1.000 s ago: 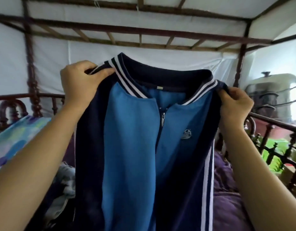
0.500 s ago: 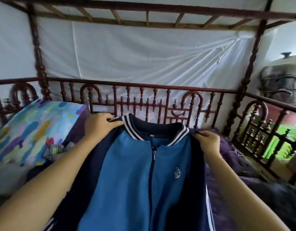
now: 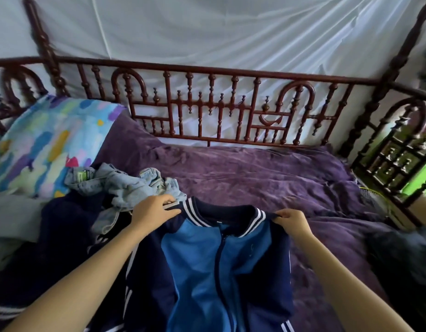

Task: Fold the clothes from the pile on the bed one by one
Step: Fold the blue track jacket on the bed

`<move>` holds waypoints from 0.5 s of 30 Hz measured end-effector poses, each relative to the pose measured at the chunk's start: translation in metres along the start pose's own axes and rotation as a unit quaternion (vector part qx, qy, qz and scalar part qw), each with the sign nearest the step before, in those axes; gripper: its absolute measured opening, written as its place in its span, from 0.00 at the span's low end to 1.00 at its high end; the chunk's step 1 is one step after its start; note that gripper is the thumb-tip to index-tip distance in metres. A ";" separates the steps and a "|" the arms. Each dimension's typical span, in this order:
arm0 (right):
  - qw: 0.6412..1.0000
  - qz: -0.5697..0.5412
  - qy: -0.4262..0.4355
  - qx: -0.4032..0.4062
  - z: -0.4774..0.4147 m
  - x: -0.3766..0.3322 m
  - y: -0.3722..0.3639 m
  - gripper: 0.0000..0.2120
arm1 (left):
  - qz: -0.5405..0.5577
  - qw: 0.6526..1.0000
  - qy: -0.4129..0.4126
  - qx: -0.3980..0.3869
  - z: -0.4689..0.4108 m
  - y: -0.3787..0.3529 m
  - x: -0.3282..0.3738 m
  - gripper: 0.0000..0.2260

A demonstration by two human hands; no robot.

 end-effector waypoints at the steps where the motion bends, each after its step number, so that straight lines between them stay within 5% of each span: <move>1: 0.999 0.027 -0.003 -0.018 -0.005 0.004 -0.005 0.08 | 0.012 1.000 -0.006 -0.014 -0.001 -0.007 -0.004 0.12; 7: 0.947 0.272 0.028 -0.171 -0.041 0.002 -0.031 0.07 | 0.058 0.997 0.007 -0.039 -0.034 -0.040 -0.020 0.08; 9: 0.962 0.239 -0.006 -0.135 -0.068 -0.016 -0.022 0.13 | 0.063 0.998 0.022 -0.012 -0.065 -0.038 -0.010 0.08; 12: 0.992 0.120 -0.030 0.016 -0.114 -0.058 -0.002 0.05 | 0.078 0.992 0.020 0.096 -0.124 -0.018 0.023 0.07; 15: 0.999 0.009 0.005 0.032 -0.137 -0.087 -0.011 0.19 | 0.051 0.985 0.046 0.160 -0.175 -0.012 0.045 0.14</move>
Point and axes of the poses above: each hand's wrist, its own z-axis away from the middle knuckle, its own y-axis out of the back of the hand, x = y × z, the point moved 6 cm from there along -z, towards the middle knuckle
